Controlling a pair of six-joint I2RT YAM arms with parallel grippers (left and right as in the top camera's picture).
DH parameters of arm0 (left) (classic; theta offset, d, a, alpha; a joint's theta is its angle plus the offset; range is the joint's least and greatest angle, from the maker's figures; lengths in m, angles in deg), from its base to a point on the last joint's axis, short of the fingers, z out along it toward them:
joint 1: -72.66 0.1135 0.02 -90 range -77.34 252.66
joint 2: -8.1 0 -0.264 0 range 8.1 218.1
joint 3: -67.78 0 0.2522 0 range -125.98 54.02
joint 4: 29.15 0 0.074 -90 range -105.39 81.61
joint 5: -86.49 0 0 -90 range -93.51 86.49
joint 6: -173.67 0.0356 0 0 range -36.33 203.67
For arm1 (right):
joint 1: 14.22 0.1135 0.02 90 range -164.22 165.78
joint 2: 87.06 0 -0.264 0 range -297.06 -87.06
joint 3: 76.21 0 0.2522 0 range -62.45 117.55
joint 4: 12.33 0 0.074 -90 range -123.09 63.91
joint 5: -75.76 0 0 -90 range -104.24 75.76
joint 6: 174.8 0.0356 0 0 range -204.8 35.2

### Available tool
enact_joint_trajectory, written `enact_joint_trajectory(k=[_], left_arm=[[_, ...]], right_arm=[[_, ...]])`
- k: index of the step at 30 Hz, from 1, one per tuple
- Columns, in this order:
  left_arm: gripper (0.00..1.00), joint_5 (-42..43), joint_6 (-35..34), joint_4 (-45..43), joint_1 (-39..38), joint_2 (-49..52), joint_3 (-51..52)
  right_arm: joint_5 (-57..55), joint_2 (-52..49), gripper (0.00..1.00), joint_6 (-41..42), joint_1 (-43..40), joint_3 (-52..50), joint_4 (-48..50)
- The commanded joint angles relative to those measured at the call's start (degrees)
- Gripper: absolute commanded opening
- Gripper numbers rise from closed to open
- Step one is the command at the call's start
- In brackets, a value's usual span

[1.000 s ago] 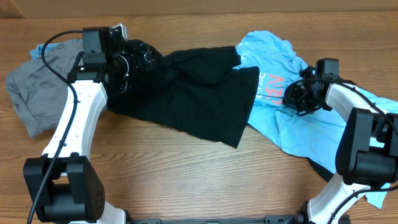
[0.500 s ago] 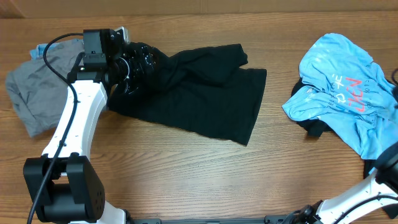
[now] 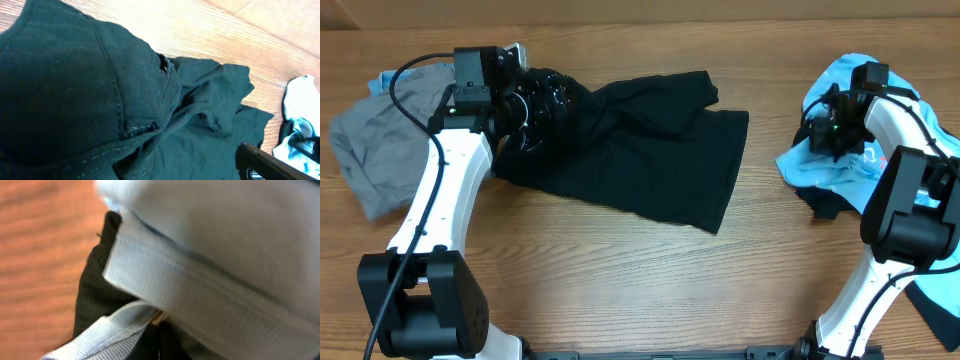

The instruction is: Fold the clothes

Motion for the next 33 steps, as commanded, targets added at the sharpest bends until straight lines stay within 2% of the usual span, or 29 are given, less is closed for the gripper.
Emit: enact_joint_trajectory(k=[1, 4, 6, 10, 14, 15, 17, 18, 20, 21, 22, 24, 26, 29, 30, 33], left_arm=[[1.00, 1.07, 0.66, 0.13, -0.42, 0.13, 0.15], [1.00, 1.05, 0.66, 0.15, -0.42, 0.13, 0.13], [1.00, 0.87, 0.66, 0.15, -0.42, 0.13, 0.13], [1.00, 0.90, 0.63, 0.20, -0.42, 0.13, 0.13], [1.00, 0.90, 0.66, 0.59, -0.42, 0.13, 0.13], [1.00, 0.90, 0.66, 0.61, -0.42, 0.13, 0.13], [1.00, 0.87, 0.66, 0.57, -0.42, 0.13, 0.13], [1.00, 0.57, 0.70, 0.52, -0.42, 0.13, 0.13], [1.00, -3.15, 1.25, -0.42, -0.42, 0.13, 0.13], [1.00, -5.09, 2.01, -3.08, -0.42, 0.13, 0.13], [1.00, -7.19, 2.21, -7.26, -0.42, 0.13, 0.13], [1.00, -18.51, 1.86, -26.91, -0.42, 0.13, 0.13], [1.00, -19.82, -0.44, -32.79, -0.33, 0.13, -0.92], [1.00, -11.30, -1.44, -13.00, -0.66, 0.04, -5.90], [1.00, -10.38, -0.74, -0.61, -0.83, 0.04, -7.80], [1.00, -10.40, 3.50, 21.49, -1.07, -0.20, -9.27]], right_arm=[[-11.23, -5.97, 0.04, 4.31, -3.32, -0.92, 9.18], [-15.67, -5.97, 0.04, 9.92, -8.09, 0.22, 18.84], [-16.48, -5.97, 0.04, 14.29, -12.41, 2.36, 21.62], [-16.20, -5.97, 0.04, 20.50, -22.69, 7.23, 22.73], [-7.34, -5.95, 0.06, 20.44, -26.49, 9.75, 22.25], [-4.26, -5.92, 0.15, 20.15, -26.47, 10.49, 21.73], [2.89, -4.66, 0.54, 18.27, -25.18, 12.59, 19.82], [4.63, -3.17, 0.64, 18.25, -24.15, 14.12, 18.93], [8.59, 1.03, 0.72, 16.76, -21.79, 17.40, 16.59], [10.54, 4.04, 0.72, 16.00, -19.93, 19.61, 13.29], [12.52, 6.21, 0.72, 15.26, -18.32, 20.57, 10.51], [13.44, 10.95, 0.72, 12.41, -11.17, 20.74, -0.94], [13.40, 11.26, 0.72, 9.53, -5.75, 20.72, -9.70], [9.16, 10.62, 0.73, 4.72, 3.02, 20.46, -21.75], [6.95, 10.62, 0.75, 4.74, 4.94, 20.46, -23.45], [6.56, 10.62, 0.79, 4.83, 7.89, 20.46, -27.96]])
